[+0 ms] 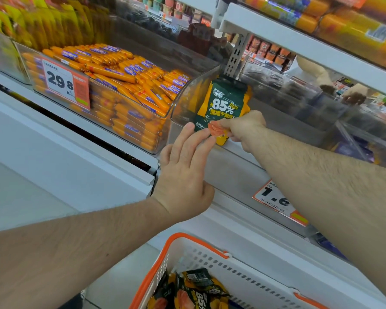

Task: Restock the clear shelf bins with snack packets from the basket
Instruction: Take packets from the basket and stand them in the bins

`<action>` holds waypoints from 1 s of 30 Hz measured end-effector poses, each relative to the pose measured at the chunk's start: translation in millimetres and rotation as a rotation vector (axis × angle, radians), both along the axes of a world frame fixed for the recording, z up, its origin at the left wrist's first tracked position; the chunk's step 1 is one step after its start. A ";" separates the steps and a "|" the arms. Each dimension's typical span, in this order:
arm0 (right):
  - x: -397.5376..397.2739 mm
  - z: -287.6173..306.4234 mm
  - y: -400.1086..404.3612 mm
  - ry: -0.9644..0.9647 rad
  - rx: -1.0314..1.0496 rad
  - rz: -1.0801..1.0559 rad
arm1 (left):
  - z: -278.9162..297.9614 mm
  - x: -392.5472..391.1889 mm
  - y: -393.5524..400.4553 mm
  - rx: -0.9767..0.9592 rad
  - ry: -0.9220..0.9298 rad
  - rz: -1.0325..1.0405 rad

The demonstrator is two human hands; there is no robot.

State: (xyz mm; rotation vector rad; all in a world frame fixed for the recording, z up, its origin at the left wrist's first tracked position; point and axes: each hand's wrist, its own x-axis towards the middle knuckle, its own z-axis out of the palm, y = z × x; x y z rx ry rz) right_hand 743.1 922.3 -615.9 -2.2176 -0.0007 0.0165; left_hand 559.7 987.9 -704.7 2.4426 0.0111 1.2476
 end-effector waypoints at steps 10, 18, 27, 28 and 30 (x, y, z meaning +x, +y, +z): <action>-2.4 -3.2 0.2 0.093 0.217 -0.049 | -0.3 0.4 -0.3 0.007 0.033 0.000; -5.3 0.7 0.2 0.083 0.127 -0.017 | -0.1 -1.2 1.7 0.029 0.054 0.008; -43.7 31.6 -21.8 0.010 -0.167 0.114 | 13.1 -20.6 -17.7 0.167 -0.010 -0.135; -51.9 35.8 -26.6 -0.064 -0.233 0.122 | 10.7 -24.2 -23.9 0.160 0.015 -0.186; -72.5 42.2 -39.2 -0.302 -0.349 0.142 | -0.4 -32.9 -37.0 0.089 0.146 -0.270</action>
